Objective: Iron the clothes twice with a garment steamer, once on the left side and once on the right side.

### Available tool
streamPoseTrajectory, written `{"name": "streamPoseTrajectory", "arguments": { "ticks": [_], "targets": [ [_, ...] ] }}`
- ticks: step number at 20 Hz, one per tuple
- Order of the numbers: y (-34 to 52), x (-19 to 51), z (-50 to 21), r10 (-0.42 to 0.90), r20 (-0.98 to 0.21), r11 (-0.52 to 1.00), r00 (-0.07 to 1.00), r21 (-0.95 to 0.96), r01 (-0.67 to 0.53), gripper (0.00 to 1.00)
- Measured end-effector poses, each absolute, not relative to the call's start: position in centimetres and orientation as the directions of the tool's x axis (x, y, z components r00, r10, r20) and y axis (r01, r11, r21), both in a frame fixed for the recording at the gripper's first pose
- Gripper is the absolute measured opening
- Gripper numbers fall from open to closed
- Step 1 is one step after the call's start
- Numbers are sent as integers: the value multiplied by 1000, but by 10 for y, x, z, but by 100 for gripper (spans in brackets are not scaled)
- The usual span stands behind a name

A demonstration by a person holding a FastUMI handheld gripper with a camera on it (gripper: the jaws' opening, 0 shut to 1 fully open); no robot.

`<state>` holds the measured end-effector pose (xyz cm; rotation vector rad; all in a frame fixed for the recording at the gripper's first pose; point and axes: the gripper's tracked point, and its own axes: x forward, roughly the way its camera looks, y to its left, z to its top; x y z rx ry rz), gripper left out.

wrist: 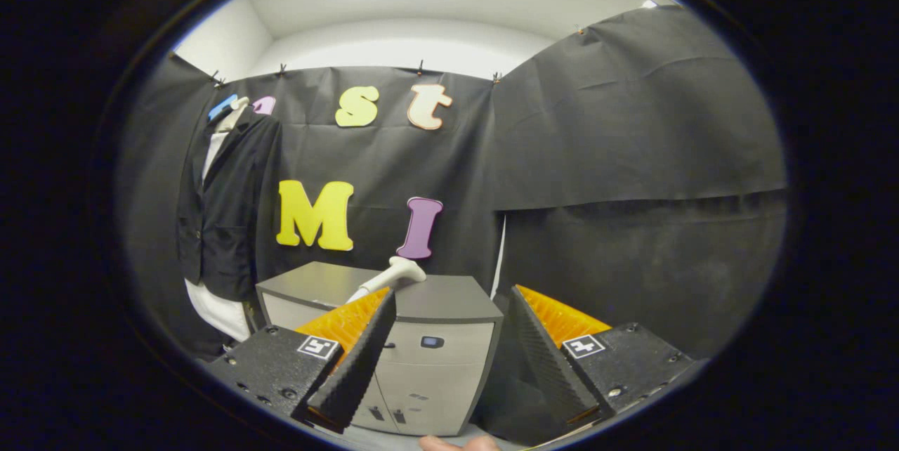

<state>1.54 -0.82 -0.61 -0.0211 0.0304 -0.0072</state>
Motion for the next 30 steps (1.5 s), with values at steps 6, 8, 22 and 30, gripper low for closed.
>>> {"name": "streamPoseTrajectory", "arguments": {
  "ticks": [6, 8, 22, 30],
  "targets": [
    [-1, 16, -1, -24, -38, 999, 999, -22, 23, 100],
    [2, 14, 2, -30, -38, 999, 999, -25, 29, 100],
    [71, 12, 15, -43, -65, 999, 997, -14, 42, 100],
    [129, 39, 10, -28, -152, 999, 988, 36, 34, 100]
  ]
}}
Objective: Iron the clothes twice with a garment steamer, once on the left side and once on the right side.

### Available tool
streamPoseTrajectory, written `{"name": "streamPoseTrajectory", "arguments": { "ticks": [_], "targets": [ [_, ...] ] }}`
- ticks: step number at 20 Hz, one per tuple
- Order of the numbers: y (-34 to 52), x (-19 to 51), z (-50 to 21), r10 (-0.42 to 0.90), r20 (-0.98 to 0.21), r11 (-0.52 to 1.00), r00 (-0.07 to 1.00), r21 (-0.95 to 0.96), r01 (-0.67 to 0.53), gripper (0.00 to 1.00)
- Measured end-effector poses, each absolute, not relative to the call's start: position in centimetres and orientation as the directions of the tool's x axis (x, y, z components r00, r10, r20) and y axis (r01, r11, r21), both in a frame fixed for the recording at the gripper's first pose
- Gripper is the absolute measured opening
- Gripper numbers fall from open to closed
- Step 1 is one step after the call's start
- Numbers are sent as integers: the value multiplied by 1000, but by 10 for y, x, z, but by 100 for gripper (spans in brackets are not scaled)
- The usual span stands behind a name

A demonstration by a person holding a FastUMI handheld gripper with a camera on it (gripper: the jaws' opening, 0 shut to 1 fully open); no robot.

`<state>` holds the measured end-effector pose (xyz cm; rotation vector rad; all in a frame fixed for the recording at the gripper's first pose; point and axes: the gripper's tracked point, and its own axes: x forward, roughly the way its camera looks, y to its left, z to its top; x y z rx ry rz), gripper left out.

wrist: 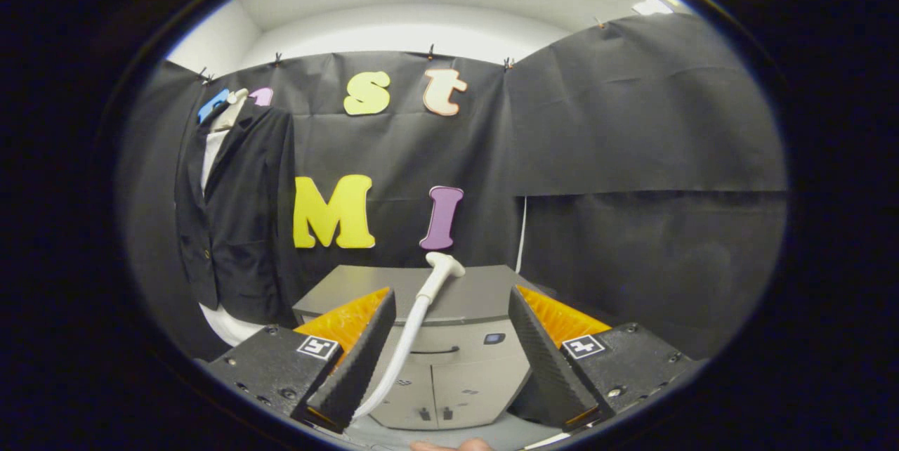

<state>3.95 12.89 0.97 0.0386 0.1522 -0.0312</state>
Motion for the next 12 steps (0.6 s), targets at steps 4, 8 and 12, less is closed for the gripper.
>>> {"name": "streamPoseTrajectory", "arguments": {
  "ticks": [4, 8, 12],
  "targets": [
    [156, 78, -5, 54, -215, 998, 975, 37, -47, 100],
    [179, 127, -10, 139, -253, 989, 957, 82, -122, 100],
    [182, 176, -16, 184, -307, 983, 934, 86, -165, 100]
  ]
}}
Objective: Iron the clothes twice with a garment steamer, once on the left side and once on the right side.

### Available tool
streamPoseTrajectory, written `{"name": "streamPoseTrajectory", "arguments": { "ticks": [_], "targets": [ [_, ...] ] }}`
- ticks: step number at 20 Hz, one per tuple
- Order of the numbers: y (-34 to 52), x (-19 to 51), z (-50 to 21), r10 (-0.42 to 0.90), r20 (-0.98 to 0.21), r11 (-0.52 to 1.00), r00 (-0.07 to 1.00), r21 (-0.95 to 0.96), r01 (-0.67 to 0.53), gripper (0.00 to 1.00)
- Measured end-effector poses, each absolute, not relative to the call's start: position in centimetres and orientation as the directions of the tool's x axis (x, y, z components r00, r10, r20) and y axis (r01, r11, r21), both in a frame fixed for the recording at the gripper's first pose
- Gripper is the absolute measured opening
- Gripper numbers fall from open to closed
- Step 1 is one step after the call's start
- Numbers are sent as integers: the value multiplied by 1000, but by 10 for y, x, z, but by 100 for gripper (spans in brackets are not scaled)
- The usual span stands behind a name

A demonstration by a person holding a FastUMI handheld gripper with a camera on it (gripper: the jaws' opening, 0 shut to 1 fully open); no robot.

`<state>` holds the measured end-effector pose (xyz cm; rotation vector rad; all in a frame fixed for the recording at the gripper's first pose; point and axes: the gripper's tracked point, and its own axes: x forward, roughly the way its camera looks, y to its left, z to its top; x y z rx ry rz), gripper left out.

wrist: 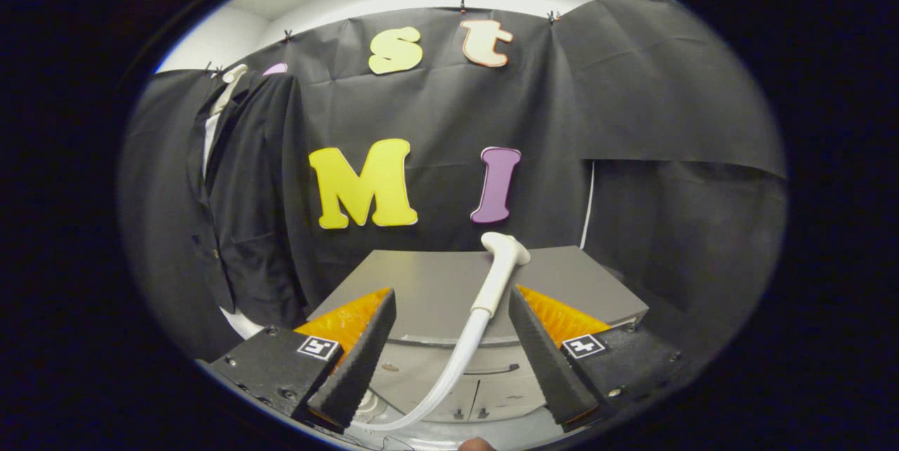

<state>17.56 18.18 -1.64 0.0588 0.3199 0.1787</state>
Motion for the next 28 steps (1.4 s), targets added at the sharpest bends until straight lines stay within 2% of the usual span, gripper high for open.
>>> {"name": "streamPoseTrajectory", "arguments": {
  "ticks": [2, 10, 13, 17, 23, 27, 28],
  "targets": [
    [179, 202, -21, 184, -328, 983, 927, 85, -165, 100],
    [163, 289, -78, 161, -556, 982, 816, 172, -77, 100],
    [156, 307, -104, 163, -661, 976, 732, 214, -24, 97],
    [151, 334, -115, 187, -697, 964, 692, 267, 9, 94],
    [143, 345, -134, 120, -764, 975, 634, 211, 70, 78],
    [150, 342, -139, 127, -776, 976, 618, 208, 60, 67],
    [154, 340, -143, 138, -782, 974, 607, 217, 59, 62]
  ]
}}
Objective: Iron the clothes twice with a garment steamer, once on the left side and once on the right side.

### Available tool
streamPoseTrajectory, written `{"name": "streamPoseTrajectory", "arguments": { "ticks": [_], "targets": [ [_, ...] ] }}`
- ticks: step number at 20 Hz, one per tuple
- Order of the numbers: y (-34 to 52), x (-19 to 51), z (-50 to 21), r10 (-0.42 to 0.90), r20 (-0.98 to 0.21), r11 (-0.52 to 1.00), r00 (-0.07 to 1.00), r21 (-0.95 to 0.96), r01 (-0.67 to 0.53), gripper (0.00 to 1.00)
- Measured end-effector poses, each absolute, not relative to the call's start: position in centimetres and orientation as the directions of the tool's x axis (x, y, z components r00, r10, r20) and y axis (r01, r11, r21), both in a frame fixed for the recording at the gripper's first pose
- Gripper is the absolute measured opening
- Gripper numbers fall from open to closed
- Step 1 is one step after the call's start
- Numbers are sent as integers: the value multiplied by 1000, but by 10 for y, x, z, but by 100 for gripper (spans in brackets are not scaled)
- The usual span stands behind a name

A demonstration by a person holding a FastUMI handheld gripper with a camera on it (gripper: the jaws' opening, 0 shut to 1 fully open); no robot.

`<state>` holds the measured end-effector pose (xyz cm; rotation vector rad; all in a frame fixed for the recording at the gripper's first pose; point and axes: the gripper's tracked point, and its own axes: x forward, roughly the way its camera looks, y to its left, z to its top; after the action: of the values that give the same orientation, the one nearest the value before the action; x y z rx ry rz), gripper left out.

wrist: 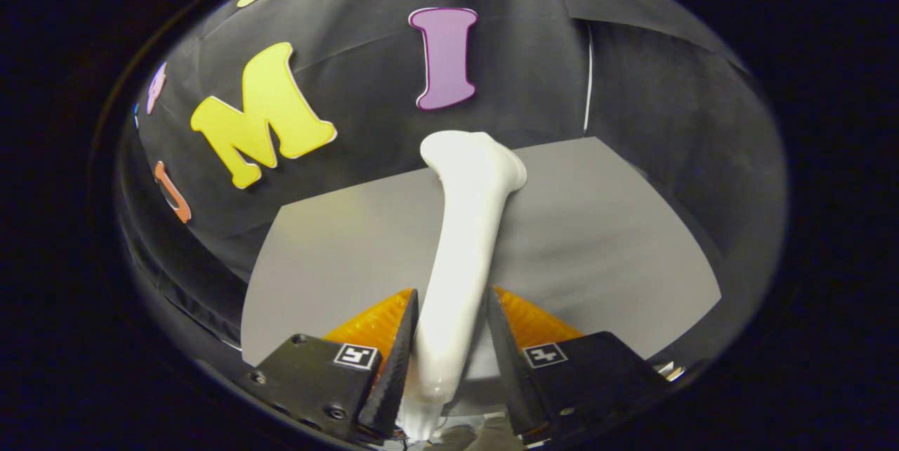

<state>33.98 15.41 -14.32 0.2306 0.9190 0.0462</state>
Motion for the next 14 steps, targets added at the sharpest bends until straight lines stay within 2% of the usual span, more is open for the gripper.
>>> {"name": "streamPoseTrajectory", "arguments": {
  "ticks": [2, 5, 10, 14],
  "targets": [
    [159, 339, -145, 149, -786, 972, 600, 227, 56, 51],
    [160, 340, -145, 152, -781, 969, 605, 238, 64, 49],
    [166, 341, -143, 171, -754, 962, 634, 268, 59, 38],
    [181, 337, -123, 155, -702, 962, 695, 267, 56, 37]
  ]
}}
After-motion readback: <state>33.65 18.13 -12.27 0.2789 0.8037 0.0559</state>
